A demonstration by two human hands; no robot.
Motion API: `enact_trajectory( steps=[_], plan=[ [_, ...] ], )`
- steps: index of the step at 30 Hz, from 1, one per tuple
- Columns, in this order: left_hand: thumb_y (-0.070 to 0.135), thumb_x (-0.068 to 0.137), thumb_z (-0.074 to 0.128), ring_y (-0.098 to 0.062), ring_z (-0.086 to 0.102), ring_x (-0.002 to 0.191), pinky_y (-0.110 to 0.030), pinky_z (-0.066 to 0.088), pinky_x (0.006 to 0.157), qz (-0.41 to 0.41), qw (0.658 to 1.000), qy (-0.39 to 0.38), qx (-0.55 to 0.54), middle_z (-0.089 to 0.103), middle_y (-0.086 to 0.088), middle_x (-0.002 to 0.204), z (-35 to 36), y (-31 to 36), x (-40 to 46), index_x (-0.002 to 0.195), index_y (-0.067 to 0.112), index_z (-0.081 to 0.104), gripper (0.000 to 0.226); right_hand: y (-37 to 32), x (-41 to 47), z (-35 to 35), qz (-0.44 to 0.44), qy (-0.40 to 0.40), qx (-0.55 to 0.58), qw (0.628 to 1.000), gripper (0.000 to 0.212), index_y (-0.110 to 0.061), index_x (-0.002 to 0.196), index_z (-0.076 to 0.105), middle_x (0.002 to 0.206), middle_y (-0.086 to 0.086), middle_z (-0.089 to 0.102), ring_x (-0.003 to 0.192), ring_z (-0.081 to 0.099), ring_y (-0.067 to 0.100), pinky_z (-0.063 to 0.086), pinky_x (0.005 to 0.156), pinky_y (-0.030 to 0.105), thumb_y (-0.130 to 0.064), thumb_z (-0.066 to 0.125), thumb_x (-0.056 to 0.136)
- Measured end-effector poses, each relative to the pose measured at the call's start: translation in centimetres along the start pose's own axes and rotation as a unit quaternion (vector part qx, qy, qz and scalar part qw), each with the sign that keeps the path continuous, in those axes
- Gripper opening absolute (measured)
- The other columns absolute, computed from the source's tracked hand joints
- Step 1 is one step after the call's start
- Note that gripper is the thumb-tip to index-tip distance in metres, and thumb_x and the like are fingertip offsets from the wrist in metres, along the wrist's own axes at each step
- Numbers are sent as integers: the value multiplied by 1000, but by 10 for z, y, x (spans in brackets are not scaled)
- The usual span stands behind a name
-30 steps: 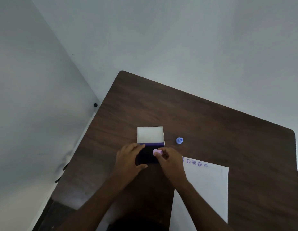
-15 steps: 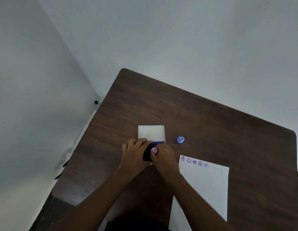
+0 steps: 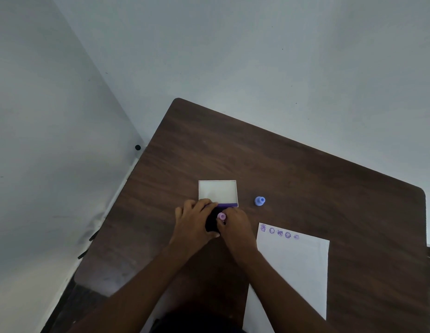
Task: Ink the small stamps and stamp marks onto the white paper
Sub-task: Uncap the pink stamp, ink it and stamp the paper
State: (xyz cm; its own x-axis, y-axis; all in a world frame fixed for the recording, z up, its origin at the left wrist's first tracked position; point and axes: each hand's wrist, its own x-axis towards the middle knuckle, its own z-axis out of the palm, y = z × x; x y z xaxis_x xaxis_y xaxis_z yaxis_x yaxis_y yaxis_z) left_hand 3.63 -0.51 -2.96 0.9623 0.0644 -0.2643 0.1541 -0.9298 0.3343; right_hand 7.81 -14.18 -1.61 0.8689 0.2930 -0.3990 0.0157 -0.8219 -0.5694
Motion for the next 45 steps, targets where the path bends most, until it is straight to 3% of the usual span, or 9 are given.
enact_trajectory(
  steps=[11, 13, 15, 17, 26, 31, 34, 38, 45],
  plan=[
    [62, 63, 70, -18, 41, 117, -37, 30, 87, 3, 1000, -5, 3, 46, 14, 140, -2, 1, 1, 135, 37, 45, 80, 0, 2, 1, -3, 1, -12, 1000, 23, -6, 97, 60, 101, 16, 62, 95, 55, 27, 46, 84, 38, -26, 49, 91],
    [62, 62, 71, -18, 42, 116, -37, 31, 86, 4, 1000, -4, 3, 47, 14, 139, -1, 1, 0, 133, 37, 46, 80, -6, 13, 0, 65, -62, -22, 996, 31, -6, 115, 56, 120, 17, 58, 108, 53, 27, 42, 94, 36, -28, 52, 93],
    [61, 60, 73, -19, 44, 114, -38, 33, 85, 3, 1000, -1, 1, 50, 13, 137, -1, 2, 0, 132, 36, 49, 80, -12, 29, -3, 204, -180, -29, 962, 56, -8, 139, 37, 143, 14, 42, 129, 41, 28, 32, 108, 35, -29, 59, 92],
    [62, 59, 73, -20, 44, 113, -38, 33, 84, 1, 1000, 0, 2, 51, 13, 135, -2, 2, 0, 131, 36, 50, 80, -15, 37, -5, 270, -229, -16, 935, 68, -11, 145, 27, 150, 12, 33, 135, 34, 29, 28, 112, 36, -30, 62, 90],
    [60, 53, 76, -21, 48, 109, -38, 36, 80, 1, 1000, -2, 5, 56, 11, 129, -4, 3, -2, 124, 34, 55, 79, -10, 31, 0, 234, -194, -22, 952, 63, -10, 143, 30, 148, 11, 36, 133, 37, 27, 29, 110, 35, -30, 60, 91],
    [60, 48, 78, -21, 50, 104, -36, 35, 76, 6, 1000, 1, 11, 58, 11, 125, -5, 5, -2, 121, 33, 57, 80, -17, 36, -8, 302, -242, 6, 922, 70, -11, 144, 27, 151, 11, 30, 136, 32, 27, 25, 113, 36, -28, 64, 88],
    [59, 49, 78, -21, 49, 105, -36, 34, 77, 0, 1000, -5, 17, 57, 11, 126, -7, 7, -1, 122, 34, 56, 81, -14, 34, -8, 250, -184, 13, 951, 52, -7, 134, 43, 142, 12, 45, 126, 45, 25, 36, 109, 36, -32, 58, 91],
    [59, 58, 75, -22, 43, 119, -39, 34, 87, 2, 999, -28, 27, 51, 7, 137, -9, 11, 0, 132, 32, 51, 82, -4, 14, -14, 188, -86, 43, 977, 47, -9, 127, 54, 127, 12, 59, 114, 55, 25, 41, 100, 32, -41, 52, 93],
    [45, 84, 65, -21, 48, 122, -38, 33, 100, 46, 998, -13, -32, 57, 1, 133, -5, 38, -1, 131, 26, 55, 51, 38, -43, -34, 176, 129, 237, 947, 26, -22, 86, 69, 81, -6, 70, 77, 63, 9, 48, 70, 17, -47, 66, 82]
  ],
)
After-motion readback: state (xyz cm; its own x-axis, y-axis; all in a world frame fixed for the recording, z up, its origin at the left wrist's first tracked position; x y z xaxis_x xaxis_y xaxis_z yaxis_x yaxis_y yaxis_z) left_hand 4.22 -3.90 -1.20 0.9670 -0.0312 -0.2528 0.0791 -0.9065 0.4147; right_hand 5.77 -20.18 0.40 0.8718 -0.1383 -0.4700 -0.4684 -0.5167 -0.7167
